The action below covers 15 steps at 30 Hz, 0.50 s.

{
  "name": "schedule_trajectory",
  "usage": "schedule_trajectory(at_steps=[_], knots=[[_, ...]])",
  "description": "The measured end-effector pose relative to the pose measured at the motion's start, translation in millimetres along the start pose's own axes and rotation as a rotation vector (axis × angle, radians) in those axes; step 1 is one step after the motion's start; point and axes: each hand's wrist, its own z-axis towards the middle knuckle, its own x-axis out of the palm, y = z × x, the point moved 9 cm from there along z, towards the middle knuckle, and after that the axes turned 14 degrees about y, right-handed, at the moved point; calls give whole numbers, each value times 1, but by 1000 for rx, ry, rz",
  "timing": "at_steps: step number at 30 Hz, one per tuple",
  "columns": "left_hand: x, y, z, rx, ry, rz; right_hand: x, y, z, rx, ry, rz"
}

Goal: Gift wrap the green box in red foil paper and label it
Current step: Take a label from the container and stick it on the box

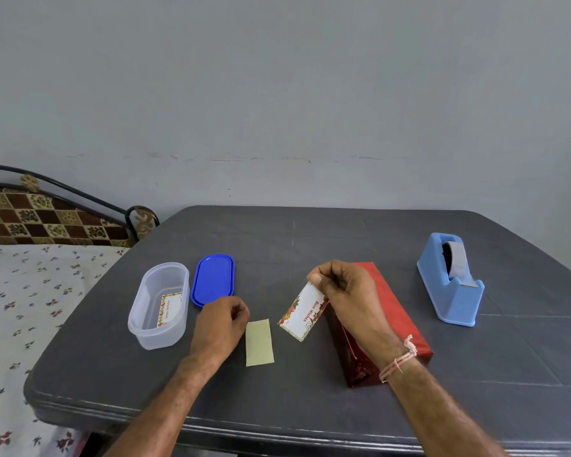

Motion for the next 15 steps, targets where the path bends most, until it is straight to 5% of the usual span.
schedule_trajectory(at_steps=[5,10,15], knots=[[-10,-23,-11,128,-114,-232,-4,3,-4,-12,-1,43],[-7,-100,-29,376,139,-548,-7,19,-2,-54,35,-15],[-11,-127,-29,465,125,-619,-10,36,-2,-105,71,-96]])
